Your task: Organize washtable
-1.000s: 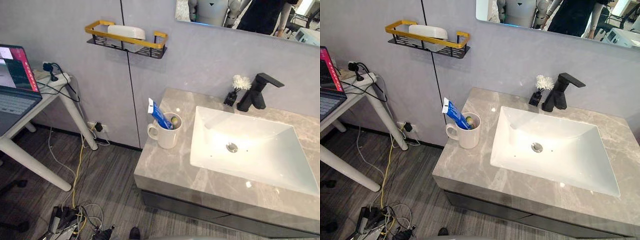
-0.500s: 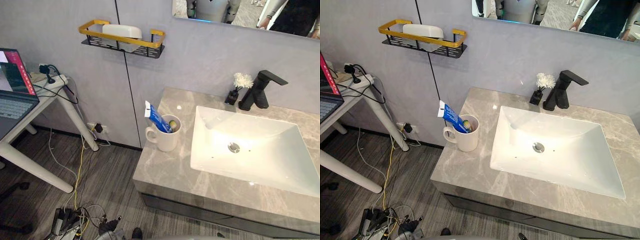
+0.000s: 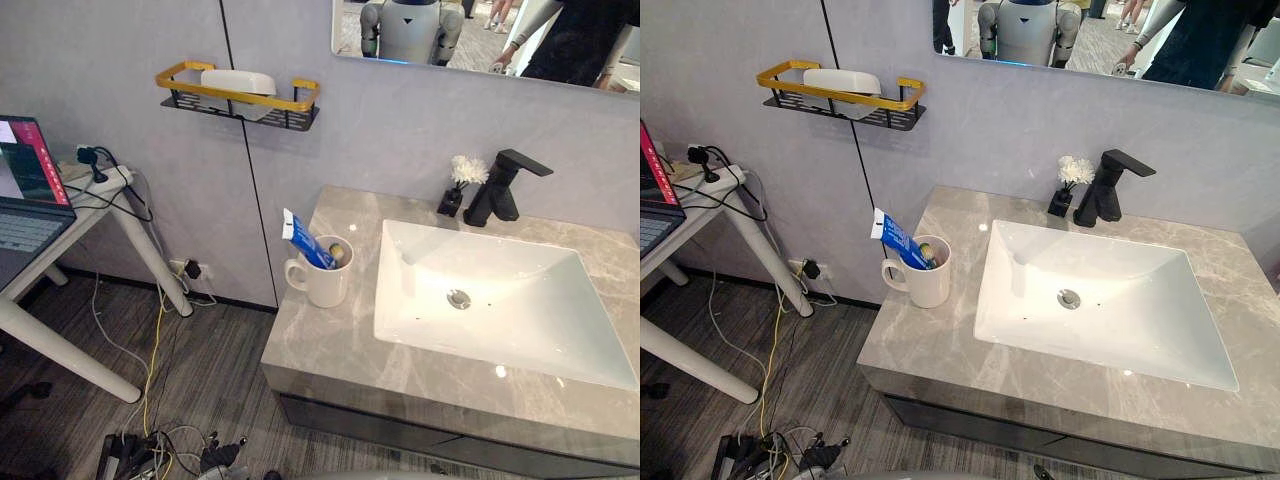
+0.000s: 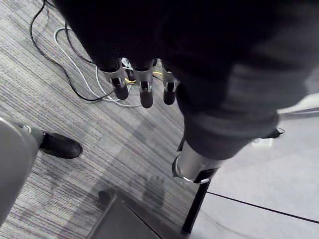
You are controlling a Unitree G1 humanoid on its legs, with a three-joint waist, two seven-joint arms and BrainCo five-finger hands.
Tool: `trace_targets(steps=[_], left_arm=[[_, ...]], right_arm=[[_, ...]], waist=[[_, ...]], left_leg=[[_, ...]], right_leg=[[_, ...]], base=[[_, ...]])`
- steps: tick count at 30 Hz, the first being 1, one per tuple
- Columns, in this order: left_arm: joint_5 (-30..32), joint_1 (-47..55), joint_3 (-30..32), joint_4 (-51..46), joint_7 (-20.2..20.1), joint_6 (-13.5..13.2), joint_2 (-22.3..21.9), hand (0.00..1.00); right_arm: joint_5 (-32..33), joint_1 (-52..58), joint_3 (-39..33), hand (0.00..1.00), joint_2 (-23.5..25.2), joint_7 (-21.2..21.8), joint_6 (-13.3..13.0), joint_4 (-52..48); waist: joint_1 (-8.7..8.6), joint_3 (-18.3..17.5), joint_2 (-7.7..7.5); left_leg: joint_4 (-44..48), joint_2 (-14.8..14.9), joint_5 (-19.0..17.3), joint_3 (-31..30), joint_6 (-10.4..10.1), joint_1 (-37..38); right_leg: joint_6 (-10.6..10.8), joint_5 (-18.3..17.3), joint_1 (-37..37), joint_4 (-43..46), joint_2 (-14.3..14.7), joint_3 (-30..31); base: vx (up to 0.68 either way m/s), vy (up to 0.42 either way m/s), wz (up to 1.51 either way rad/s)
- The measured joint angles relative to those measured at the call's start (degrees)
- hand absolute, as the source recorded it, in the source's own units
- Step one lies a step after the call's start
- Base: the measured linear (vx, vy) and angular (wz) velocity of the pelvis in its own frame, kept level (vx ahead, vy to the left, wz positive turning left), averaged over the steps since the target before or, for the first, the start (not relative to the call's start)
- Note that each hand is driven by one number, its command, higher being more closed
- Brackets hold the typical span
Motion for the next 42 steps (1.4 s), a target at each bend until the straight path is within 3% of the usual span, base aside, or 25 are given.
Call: trace_targets(steps=[5, 7, 12, 15, 17, 18, 22, 29, 30, 32, 36, 42], left_arm=[[-3.9, 0.6, 3.0, 0.9, 0.0, 0.1, -0.1, 0.0], [-11.2, 0.6, 6.4, 1.3, -0.9, 0.2, 0.2, 0.0], [-22.5, 1.2, 17.0, -3.0, -0.6, 0.1, 1.1, 0.0], [-26.8, 1.2, 23.4, -11.1, 0.9, -0.7, 3.6, 0.0], [-28.5, 1.2, 25.9, -18.4, 2.5, -2.0, 5.1, 0.0], [-28.5, 1.2, 26.2, -20.7, 2.9, -2.4, 5.5, 0.0], [-29.4, 2.4, 27.2, -45.3, 6.4, -5.2, 5.7, 0.0], [-27.3, 5.4, 28.7, -70.6, 11.5, -8.9, 3.4, 0.0], [-26.2, 5.8, 28.7, -74.5, 12.0, -9.5, 3.1, 1.0], [-25.5, 6.0, 27.7, -80.0, 12.7, -10.7, 3.0, 1.0], [-22.5, 6.2, 24.9, -88.1, 12.7, -13.0, 2.8, 1.0], [-21.3, 6.9, 17.9, -92.4, 11.4, -13.6, 1.3, 1.0]], right_arm=[[0.1, 0.1, 1.8, 0.0, -0.7, 0.1, -0.1, 0.1], [0.1, 0.1, 1.9, 0.0, -0.9, 1.3, -0.2, 1.0], [0.2, 1.5, 2.0, 0.0, -0.9, 2.7, -0.4, 0.6], [0.2, 3.5, 2.4, 0.0, -1.0, 3.8, -0.5, -0.5], [0.1, 4.3, 4.5, 0.0, -1.4, 3.9, -0.6, -1.7], [0.1, 4.4, 5.0, 0.0, -1.5, 3.9, -0.6, -1.7], [0.1, 4.6, 7.1, 0.0, -2.5, 4.7, -0.8, -1.8], [0.0, 6.1, 9.5, 0.0, -3.5, 4.8, -0.2, -3.8], [0.0, 6.4, 9.5, 0.0, -3.5, 4.8, -0.1, -4.1], [-0.1, 6.8, 9.5, 0.0, -3.5, 4.8, 0.0, -4.4], [-0.6, 7.6, 10.7, 0.0, -4.0, 4.9, 0.0, -5.9], [-1.7, 8.2, 10.8, 0.0, -4.4, 5.9, 0.1, -7.0]], waist=[[0.06, 0.1, 0.16], [0.21, 0.1, 0.22], [0.51, 0.1, 0.13], [1.81, 0.1, 0.34], [1.79, 0.0, 0.46], [1.84, 0.0, 0.5], [1.75, -0.2, 0.81], [1.9, -1.1, 1.81], [2.13, -1.2, 1.8], [2.93, -1.2, 1.87], [2.96, -1.6, 2.56], [2.94, -2.2, 3.44]], left_leg=[[0.0, 0.1, 0.0, 0.0, 0.0, 0.1], [0.0, 0.1, 0.0, 0.0, 0.0, 0.1], [0.0, 0.1, -0.3, 0.2, -0.1, 0.1], [0.0, 0.2, -1.1, 0.6, -0.2, 1.0], [0.0, 0.1, -1.5, 0.5, -0.3, 1.3], [0.0, 0.1, -1.5, 0.4, -0.3, 1.3], [0.4, 0.0, -1.6, -0.2, -0.5, 0.8], [0.5, 0.0, -1.6, -0.3, -0.5, 1.0], [0.5, 0.0, -1.6, -0.3, -0.5, 1.0], [0.5, 0.0, -1.6, -0.4, -0.5, 1.1], [0.1, 0.0, -1.7, -0.8, -0.3, 0.8], [0.0, 0.2, -1.8, -1.4, 0.2, 0.6]], right_leg=[[0.0, 0.0, 0.0, 0.0, 0.1, 0.2], [0.1, -0.1, 0.0, 0.0, 0.0, 0.1], [0.8, -0.6, 0.3, 0.1, 0.0, 0.2], [0.3, -1.4, 1.5, 0.1, 0.1, 0.4], [0.2, -1.9, 1.9, 0.1, 0.1, 0.2], [0.1, -2.0, 1.9, 0.1, 0.1, 0.2], [-0.1, -2.5, 1.6, 1.5, 0.1, 1.4], [-0.2, -2.5, 1.9, 4.0, -0.1, 3.6], [-0.2, -2.5, 1.9, 4.0, -0.1, 3.7], [-0.2, -2.5, 1.9, 4.0, -0.1, 3.7], [-0.2, -2.5, 2.2, 4.0, -0.1, 3.9], [-0.2, -2.5, 2.3, 3.9, 0.2, 3.9]], base=[[0.0, 0.0, 0.0], [0.0, 0.0, 0.0], [-0.01, -0.007, 0.03], [0.02, -0.013, -0.02], [0.07, -0.014, 0.02], [0.08, -0.02, 0.06], [0.1, -0.014, 0.17], [0.08, 0.011, 0.23], [0.04, -0.008, 0.03], [0.0, 0.0, 0.0], [-0.06, -0.015, 0.02], [-0.07, -0.025, 0.04]])
